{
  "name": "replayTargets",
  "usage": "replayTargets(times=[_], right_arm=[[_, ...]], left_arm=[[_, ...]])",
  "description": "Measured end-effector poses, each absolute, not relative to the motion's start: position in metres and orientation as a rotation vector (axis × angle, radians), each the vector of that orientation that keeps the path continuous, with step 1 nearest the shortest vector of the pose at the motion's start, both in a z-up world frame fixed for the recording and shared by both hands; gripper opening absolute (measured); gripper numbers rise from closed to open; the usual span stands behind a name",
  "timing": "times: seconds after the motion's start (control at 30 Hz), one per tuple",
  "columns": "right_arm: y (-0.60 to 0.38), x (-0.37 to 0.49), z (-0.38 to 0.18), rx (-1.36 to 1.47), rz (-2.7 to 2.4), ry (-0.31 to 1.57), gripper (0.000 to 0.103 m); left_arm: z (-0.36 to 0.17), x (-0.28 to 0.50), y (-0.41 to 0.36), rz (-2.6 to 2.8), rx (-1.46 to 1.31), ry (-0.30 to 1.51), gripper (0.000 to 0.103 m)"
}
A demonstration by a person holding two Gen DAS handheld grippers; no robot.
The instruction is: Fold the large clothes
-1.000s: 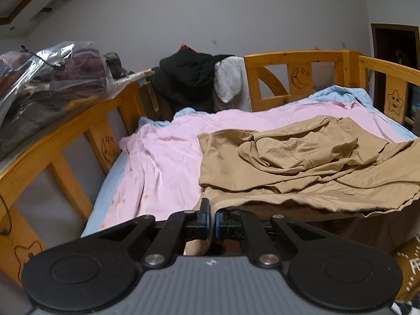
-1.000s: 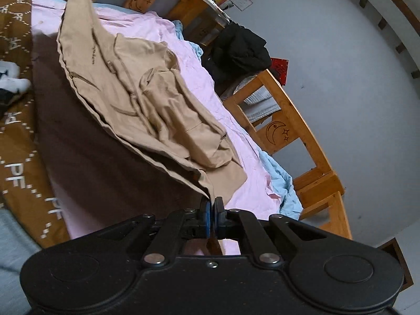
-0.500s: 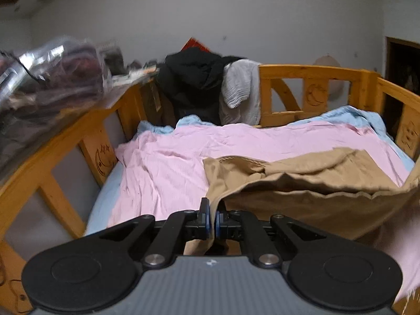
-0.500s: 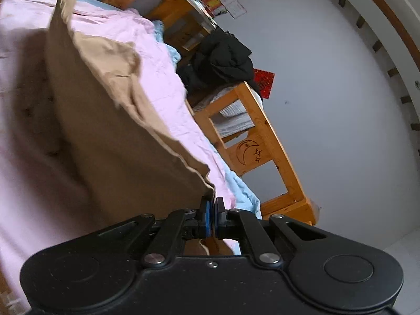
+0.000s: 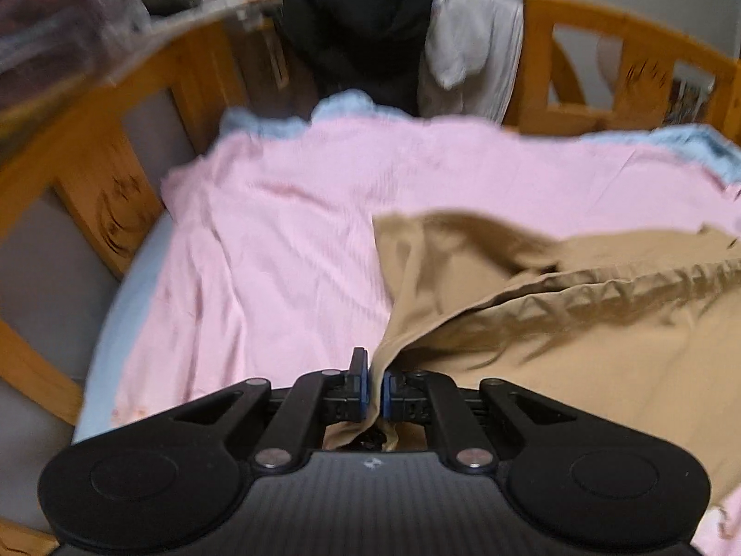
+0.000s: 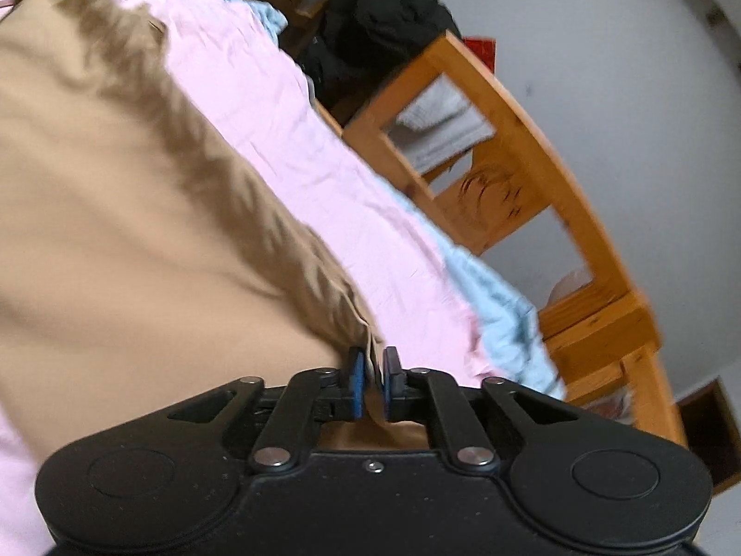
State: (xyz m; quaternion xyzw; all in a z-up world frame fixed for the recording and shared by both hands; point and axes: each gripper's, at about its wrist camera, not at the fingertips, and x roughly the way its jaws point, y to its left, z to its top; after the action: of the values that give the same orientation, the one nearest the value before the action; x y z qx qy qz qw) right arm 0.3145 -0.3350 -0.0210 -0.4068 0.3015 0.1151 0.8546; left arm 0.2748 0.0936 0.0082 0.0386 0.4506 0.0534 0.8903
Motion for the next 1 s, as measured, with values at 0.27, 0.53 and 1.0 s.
replayTargets(times=[0.27,0.53,1.0], right_arm=[[-0.380,0.314,-0.025,-0.361,0.185,0.634,0.076],[-0.465,0.247,-0.024,0.159,-0.006,0.666,0.089],[-0.487,0.230,-0.056,0.432,-0.041,0.736,0.008]], left_arm=[[-0.004,0.268,0.131,0.060,-0.173,0.913,0.082],[-0.015,0.200,0.160,0.123,-0.275,0.868,0.084],[-0.037,0.176,0.177,0.190,-0.448,0.932,0.002]])
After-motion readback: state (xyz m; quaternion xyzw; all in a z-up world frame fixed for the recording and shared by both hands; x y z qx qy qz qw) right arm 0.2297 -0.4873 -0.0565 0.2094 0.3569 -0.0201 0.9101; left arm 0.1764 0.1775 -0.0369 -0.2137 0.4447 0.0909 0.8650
